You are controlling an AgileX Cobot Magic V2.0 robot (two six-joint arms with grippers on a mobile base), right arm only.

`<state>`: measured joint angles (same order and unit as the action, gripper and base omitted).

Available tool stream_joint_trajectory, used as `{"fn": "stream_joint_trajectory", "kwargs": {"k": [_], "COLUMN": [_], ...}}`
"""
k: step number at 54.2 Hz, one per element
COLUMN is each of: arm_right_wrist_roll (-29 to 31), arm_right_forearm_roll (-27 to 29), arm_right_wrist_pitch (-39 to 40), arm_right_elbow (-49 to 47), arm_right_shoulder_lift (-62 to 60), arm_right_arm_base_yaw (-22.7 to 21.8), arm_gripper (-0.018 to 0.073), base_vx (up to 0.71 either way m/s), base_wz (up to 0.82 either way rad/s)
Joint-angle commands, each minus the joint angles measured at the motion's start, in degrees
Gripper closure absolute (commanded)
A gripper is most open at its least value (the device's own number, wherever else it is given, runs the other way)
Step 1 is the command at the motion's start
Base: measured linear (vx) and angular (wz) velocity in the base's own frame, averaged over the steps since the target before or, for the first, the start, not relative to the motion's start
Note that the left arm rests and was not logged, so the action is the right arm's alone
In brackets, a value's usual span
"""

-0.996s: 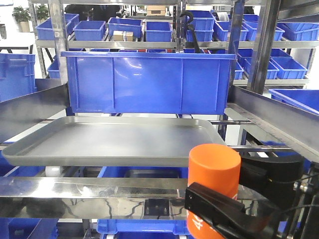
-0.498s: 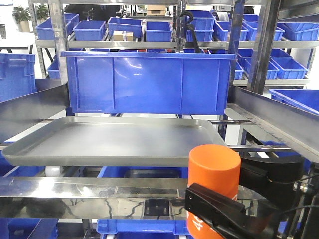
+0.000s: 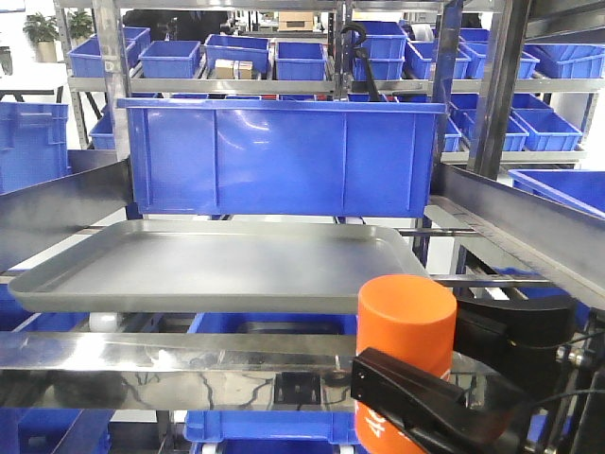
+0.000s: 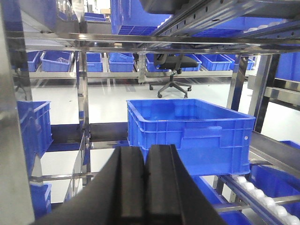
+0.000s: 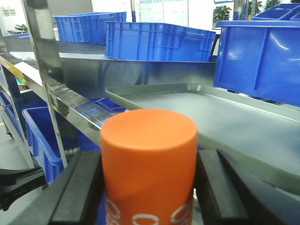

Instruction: Grab orange capacitor from left shelf to right conveyor

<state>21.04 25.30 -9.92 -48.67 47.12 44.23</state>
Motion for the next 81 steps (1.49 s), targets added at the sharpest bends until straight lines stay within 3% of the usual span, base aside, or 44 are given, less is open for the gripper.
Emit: {"fn": "stream_joint_trajectory", "kwargs": {"k": [1, 81], "arm_right_wrist_roll": [0.7, 0.7], "arm_right_forearm_roll": [0.3, 0.3], "arm_right_wrist_pitch": [4.6, 4.7], "arm_right_elbow": [-1.7, -1.7], "arm_right_shoulder_lift": [-0.5, -0.5], "arm_right_arm_base_yaw": [-0.1, -0.1], "arm_gripper": [0.0569, 0.0569], "base_vx": [-0.03, -0.20], "base_wz": [0.00, -0.02]}}
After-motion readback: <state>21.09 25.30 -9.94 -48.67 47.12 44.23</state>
